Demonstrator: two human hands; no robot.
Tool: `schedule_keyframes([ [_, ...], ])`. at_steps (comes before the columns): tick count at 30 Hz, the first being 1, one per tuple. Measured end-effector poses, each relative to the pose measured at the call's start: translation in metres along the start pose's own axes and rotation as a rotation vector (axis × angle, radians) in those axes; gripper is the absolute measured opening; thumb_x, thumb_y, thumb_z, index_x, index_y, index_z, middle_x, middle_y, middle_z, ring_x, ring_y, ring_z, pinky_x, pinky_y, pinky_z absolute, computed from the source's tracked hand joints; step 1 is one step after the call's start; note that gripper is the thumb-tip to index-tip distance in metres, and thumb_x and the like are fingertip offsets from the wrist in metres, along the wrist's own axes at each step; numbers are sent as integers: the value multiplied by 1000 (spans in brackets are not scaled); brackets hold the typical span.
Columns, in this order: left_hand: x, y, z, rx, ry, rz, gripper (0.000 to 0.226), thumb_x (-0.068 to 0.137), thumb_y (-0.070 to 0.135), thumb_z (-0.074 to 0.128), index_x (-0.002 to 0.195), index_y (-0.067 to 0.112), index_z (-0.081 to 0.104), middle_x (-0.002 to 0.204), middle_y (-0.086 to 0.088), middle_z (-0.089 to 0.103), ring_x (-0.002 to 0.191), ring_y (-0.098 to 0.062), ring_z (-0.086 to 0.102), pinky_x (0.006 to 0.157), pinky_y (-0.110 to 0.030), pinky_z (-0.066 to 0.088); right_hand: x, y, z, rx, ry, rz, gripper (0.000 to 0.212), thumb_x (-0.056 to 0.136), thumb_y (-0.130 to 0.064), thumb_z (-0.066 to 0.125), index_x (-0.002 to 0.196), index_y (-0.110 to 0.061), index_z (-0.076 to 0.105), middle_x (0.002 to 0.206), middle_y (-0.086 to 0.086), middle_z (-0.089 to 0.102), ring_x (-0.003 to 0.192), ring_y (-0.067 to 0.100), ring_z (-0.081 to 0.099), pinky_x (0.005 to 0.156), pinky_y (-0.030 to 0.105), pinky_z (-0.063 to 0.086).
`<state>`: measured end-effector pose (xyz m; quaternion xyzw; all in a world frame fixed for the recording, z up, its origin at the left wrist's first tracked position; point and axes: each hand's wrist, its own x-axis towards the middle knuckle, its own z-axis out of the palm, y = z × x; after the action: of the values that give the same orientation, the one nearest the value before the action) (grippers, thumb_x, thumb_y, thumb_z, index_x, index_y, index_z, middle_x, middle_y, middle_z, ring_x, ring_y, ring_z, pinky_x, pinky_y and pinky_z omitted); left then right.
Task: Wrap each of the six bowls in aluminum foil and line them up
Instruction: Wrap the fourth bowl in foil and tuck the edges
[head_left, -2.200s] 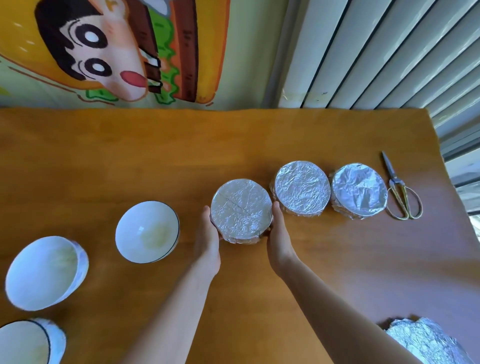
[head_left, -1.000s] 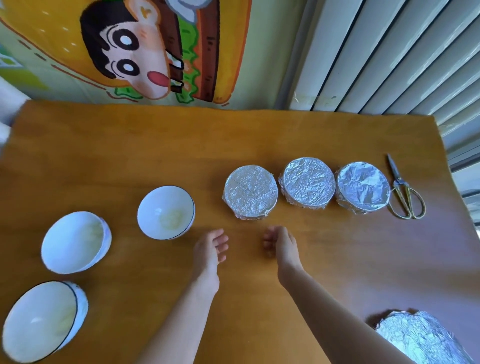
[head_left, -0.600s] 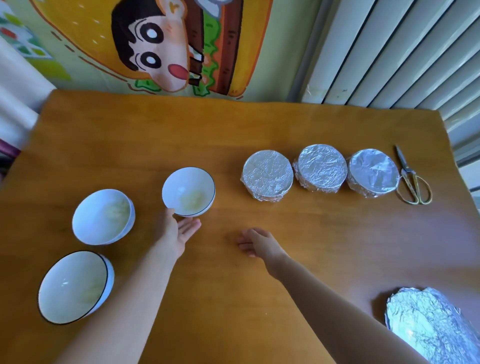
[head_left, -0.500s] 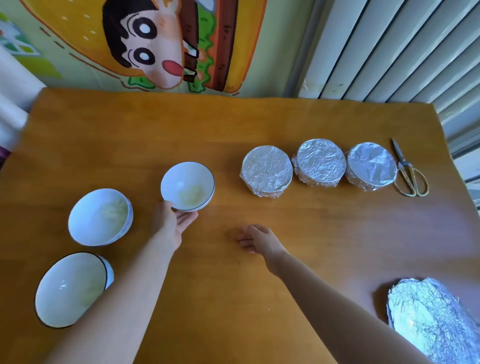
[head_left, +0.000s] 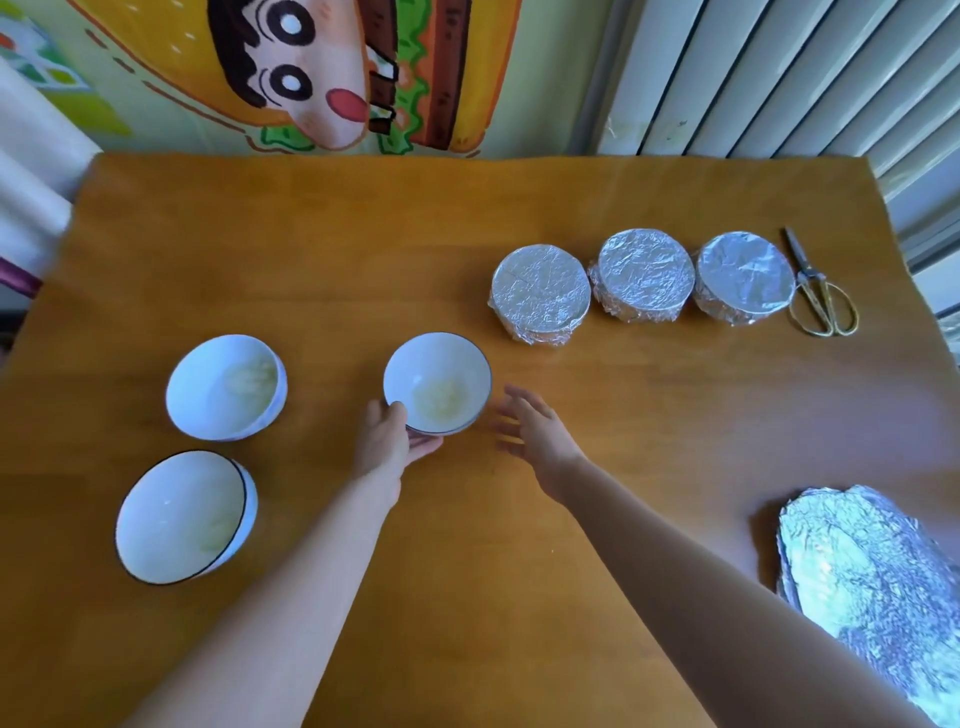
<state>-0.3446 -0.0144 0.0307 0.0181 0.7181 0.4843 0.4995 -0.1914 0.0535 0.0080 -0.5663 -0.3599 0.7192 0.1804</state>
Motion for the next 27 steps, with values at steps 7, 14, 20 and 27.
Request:
schedule_keyframes([
  [7, -45, -43, 27, 67, -79, -44, 35, 100, 9, 36, 135, 8, 41, 116, -24, 62, 95, -37, 70, 72, -33, 62, -35, 21, -42, -58, 20, 8, 28, 101, -29, 48, 128, -23, 51, 106, 1, 64, 95, 18, 62, 84, 34, 52],
  [14, -95, -88, 86, 160, -118, -75, 37, 97, 9, 35, 134, 8, 40, 110, -26, 65, 93, -39, 70, 80, -41, 60, -75, 41, -127, -143, 44, 16, 39, 98, -27, 50, 135, -18, 49, 121, 5, 63, 110, 25, 63, 84, 34, 53],
  [20, -121, -121, 136, 148, -56, -60, 52, 99, 24, 43, 148, 13, 31, 126, -18, 58, 103, -35, 66, 87, -42, 57, -103, 47, -201, -138, 25, -17, 42, 98, -21, 55, 138, -17, 46, 107, 1, 63, 102, 24, 63, 86, 36, 53],
  [27, -194, -156, 181, 361, 233, 679, 29, 90, 6, 49, 119, 8, 49, 112, -12, 55, 98, -24, 52, 79, -27, 38, -135, 53, -310, -367, 485, -219, 16, 93, -13, 57, 107, -11, 65, 77, -1, 65, 71, 21, 64, 66, 34, 50],
])
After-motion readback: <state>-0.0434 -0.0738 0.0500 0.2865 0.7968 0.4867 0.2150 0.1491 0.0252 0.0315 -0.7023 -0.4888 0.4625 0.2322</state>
